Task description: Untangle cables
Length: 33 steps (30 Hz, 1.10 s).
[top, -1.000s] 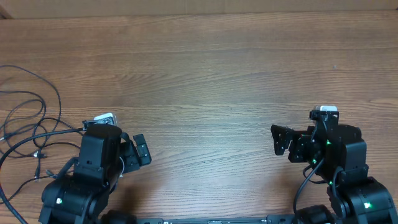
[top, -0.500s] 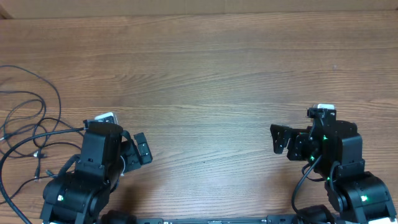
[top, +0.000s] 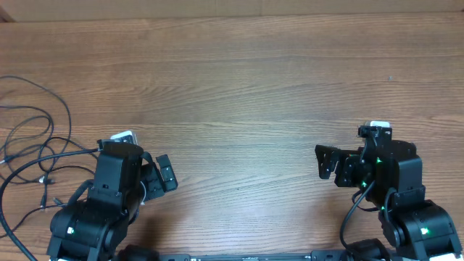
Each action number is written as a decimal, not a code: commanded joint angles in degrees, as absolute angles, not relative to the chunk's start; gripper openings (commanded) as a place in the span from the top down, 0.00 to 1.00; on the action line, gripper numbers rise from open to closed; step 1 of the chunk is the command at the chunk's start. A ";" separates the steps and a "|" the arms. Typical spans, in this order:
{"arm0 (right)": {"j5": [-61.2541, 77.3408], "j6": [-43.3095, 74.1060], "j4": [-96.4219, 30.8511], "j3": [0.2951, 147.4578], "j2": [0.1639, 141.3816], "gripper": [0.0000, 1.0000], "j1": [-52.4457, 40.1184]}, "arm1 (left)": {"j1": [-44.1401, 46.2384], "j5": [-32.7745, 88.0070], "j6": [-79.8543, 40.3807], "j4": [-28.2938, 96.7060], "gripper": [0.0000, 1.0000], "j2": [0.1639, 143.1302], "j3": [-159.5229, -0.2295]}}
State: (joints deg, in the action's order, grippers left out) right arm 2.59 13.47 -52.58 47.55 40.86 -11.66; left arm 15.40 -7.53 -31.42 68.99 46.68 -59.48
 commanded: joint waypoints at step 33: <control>-2.76 8.47 -13.56 13.30 0.14 0.00 -11.60 | 15.77 -7.01 -32.18 68.95 0.00 46.83 -59.18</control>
